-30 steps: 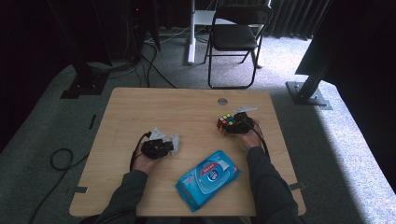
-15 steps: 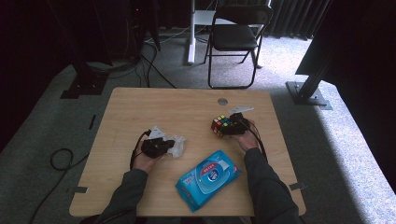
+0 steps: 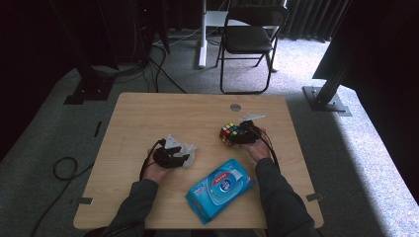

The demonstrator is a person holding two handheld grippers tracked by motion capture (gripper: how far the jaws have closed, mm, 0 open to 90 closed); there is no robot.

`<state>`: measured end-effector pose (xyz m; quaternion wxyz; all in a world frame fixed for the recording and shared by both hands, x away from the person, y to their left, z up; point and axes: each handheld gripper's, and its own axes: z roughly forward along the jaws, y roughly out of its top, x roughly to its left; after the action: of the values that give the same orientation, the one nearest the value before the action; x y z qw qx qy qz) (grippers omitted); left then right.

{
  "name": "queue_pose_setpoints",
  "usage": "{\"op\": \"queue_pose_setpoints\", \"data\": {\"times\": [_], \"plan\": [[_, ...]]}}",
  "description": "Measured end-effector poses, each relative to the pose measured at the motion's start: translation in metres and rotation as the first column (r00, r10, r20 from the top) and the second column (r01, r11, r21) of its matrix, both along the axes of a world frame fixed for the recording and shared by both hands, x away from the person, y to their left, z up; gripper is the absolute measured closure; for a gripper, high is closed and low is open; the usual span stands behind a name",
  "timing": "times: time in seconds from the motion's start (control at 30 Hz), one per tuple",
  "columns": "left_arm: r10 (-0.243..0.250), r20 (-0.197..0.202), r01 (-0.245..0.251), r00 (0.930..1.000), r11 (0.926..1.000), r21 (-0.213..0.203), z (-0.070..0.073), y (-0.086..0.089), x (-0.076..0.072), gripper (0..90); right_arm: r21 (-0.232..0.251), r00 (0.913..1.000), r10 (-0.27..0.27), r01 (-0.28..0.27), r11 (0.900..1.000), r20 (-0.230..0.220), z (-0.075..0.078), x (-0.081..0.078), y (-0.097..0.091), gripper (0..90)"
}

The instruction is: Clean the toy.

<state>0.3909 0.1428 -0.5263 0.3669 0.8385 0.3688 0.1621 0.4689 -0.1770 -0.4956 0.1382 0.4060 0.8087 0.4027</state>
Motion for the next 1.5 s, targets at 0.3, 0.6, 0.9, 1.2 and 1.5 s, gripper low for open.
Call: {"op": "queue_pose_setpoints", "data": {"times": [0.3, 0.6, 0.9, 1.2, 1.5], "plan": [[0.021, -0.033, -0.019, 0.9993, 0.9982, 0.058, -0.009, -0.001, 0.002, 69.3, 0.011, 0.9999, 0.014, -0.014, 0.9998, -0.004, 0.005, -0.002, 0.006, 34.3], [-0.014, 0.013, 0.014, 0.9998, 0.9998, 0.011, 0.006, -0.003, -0.002, 85.6, 0.021, 0.9997, 0.022, -0.022, 0.9995, -0.014, 0.007, -0.004, 0.014, 34.3], [-0.033, 0.079, 0.037, 0.9963, 0.9985, -0.04, 0.028, -0.012, -0.002, 85.7, 0.026, 0.9988, 0.041, -0.04, 0.9989, -0.027, 0.006, -0.007, 0.023, 34.3], [-0.049, 0.113, 0.056, 0.9924, 0.9966, -0.06, 0.04, -0.025, 0.0, 85.7, 0.029, 0.9975, 0.065, -0.064, 0.9975, -0.029, 0.006, -0.01, 0.03, 34.3], [-0.061, 0.129, 0.07, 0.9897, 0.9955, -0.064, 0.046, -0.036, 0.004, 85.6, 0.059, 0.9958, 0.088, -0.087, 0.9945, -0.024, 0.009, -0.014, 0.038, 34.3]]}}
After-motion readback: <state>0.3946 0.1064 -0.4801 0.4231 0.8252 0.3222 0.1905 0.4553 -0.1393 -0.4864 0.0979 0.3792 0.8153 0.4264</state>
